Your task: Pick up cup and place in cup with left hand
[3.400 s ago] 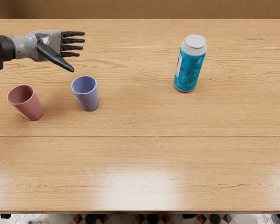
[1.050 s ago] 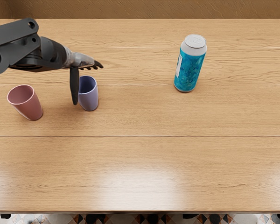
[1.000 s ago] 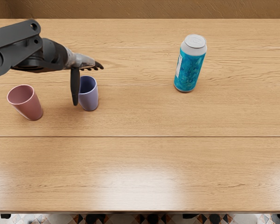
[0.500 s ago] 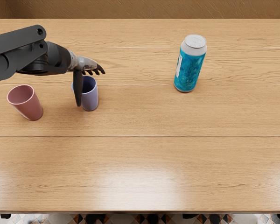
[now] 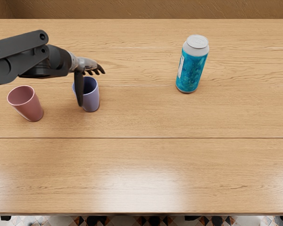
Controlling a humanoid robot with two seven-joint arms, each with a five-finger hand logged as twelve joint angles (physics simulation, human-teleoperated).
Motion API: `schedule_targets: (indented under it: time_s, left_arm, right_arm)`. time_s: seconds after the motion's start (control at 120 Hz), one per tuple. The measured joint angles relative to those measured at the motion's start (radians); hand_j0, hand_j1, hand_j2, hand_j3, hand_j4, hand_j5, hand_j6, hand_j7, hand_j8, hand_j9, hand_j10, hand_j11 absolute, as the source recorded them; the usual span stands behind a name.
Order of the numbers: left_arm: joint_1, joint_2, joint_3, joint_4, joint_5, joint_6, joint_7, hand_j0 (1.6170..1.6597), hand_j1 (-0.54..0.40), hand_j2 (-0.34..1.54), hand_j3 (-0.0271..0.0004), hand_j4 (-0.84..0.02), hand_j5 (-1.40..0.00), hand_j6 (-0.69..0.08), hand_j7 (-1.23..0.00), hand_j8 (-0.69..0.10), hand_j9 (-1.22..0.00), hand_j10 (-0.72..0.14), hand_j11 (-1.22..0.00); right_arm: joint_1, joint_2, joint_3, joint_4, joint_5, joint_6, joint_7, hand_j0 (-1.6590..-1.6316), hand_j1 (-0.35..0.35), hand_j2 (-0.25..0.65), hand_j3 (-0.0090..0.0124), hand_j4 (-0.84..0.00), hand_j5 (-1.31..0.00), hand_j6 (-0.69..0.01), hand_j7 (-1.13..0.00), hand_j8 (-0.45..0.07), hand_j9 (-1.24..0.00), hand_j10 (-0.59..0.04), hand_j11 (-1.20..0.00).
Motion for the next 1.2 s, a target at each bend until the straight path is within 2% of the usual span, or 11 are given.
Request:
schedule_targets:
  time_s: [0.342,0.425,0.617,0.808,0.842,0.858,0.875,1.075,1.117,1.142,1.2]
  left_arm:
    - [0.004,-0.006,0.031,0.001,0.000,0.045,0.000,1.6581,0.201,0.03,0.0000,-0.126,-0.16,-0.127,-0.16,-0.127,-0.16,-0.126,-0.16]
    - [0.005,-0.006,0.034,0.001,0.000,0.048,0.000,1.6583,0.151,0.06,0.0000,-0.135,-0.18,-0.136,-0.18,-0.136,-0.18,-0.134,-0.18]
    - [0.005,-0.007,0.037,0.001,-0.004,0.048,0.002,1.6578,0.157,0.05,0.0000,-0.164,-0.22,-0.166,-0.22,-0.166,-0.22,-0.166,-0.22]
    - [0.011,-0.010,0.037,0.001,-0.011,0.049,0.003,1.6582,0.082,0.04,0.0000,-0.204,-0.29,-0.204,-0.29,-0.204,-0.29,-0.203,-0.29]
    - [0.011,-0.010,0.037,0.001,-0.010,0.049,0.003,1.6570,0.128,0.04,0.0000,-0.210,-0.30,-0.211,-0.30,-0.212,-0.30,-0.211,-0.30]
    - [0.011,-0.010,0.037,0.001,-0.009,0.049,0.003,1.6577,0.085,0.03,0.0000,-0.218,-0.30,-0.220,-0.30,-0.220,-0.30,-0.220,-0.30]
    - [0.011,-0.009,0.037,0.001,-0.008,0.048,0.003,1.6565,0.134,0.01,0.0000,-0.219,-0.31,-0.221,-0.31,-0.223,-0.31,-0.223,-0.31]
    - [0.008,-0.002,0.037,0.001,-0.006,0.049,0.004,1.6554,0.132,0.03,0.0000,-0.281,-0.39,-0.285,-0.38,-0.288,-0.38,-0.291,-0.38]
    - [0.006,0.001,0.037,0.000,-0.008,0.049,0.004,1.6560,0.092,0.05,0.0000,-0.293,-0.40,-0.297,-0.40,-0.300,-0.39,-0.302,-0.39]
    - [0.005,0.003,0.037,0.000,-0.005,0.049,0.005,1.6570,0.022,0.01,-0.0001,-0.307,-0.40,-0.312,-0.40,-0.316,-0.40,-0.319,-0.39]
    - [0.002,0.006,0.037,0.000,-0.006,0.048,0.005,1.6571,0.004,0.00,-0.0001,-0.326,-0.42,-0.330,-0.42,-0.334,-0.42,-0.338,-0.41]
  right_arm:
    - [0.000,0.000,0.000,0.000,0.000,0.000,0.000,-1.6581,-0.348,-0.001,0.0000,0.000,0.00,0.007,0.00,0.006,0.00,0.004,0.00]
    - [0.000,0.000,0.000,0.000,0.000,0.000,0.000,-1.6581,-0.348,-0.001,0.0000,0.000,0.00,0.007,0.00,0.006,0.00,0.004,0.00]
    - [0.000,0.000,0.000,0.000,0.000,0.000,0.000,-1.6581,-0.348,-0.001,0.0000,0.000,0.00,0.007,0.00,0.006,0.00,0.004,0.00]
    - [0.000,0.000,0.000,0.000,0.001,0.000,0.000,-1.6581,-0.348,-0.001,0.0000,0.000,0.00,0.007,0.00,0.006,0.00,0.004,0.00]
    - [0.000,0.000,0.000,0.000,0.000,0.000,0.000,-1.6581,-0.348,-0.001,0.0000,0.000,0.00,0.007,0.00,0.006,0.00,0.004,0.00]
    - [0.000,0.000,0.000,0.000,0.000,0.000,0.000,-1.6581,-0.348,-0.001,0.0000,0.000,0.00,0.007,0.00,0.006,0.00,0.004,0.00]
    - [0.000,0.000,0.000,0.000,0.000,0.000,0.000,-1.6581,-0.348,-0.001,0.0000,0.000,0.00,0.007,0.00,0.006,0.00,0.004,0.00]
    - [0.000,0.000,0.000,0.000,0.001,0.000,0.000,-1.6581,-0.348,-0.001,0.0000,0.000,0.00,0.007,0.00,0.006,0.00,0.004,0.00]
    - [0.000,0.000,0.000,0.000,0.000,0.000,0.000,-1.6581,-0.348,-0.001,0.0000,0.000,0.00,0.008,0.00,0.006,0.00,0.004,0.00]
    - [0.000,0.000,0.000,0.000,0.000,0.000,0.000,-1.6581,-0.348,-0.001,0.0000,0.000,0.00,0.007,0.00,0.006,0.00,0.004,0.00]
    - [0.000,0.000,0.000,0.000,0.000,0.000,0.000,-1.6581,-0.348,-0.001,0.0000,0.000,0.00,0.008,0.00,0.006,0.00,0.004,0.00]
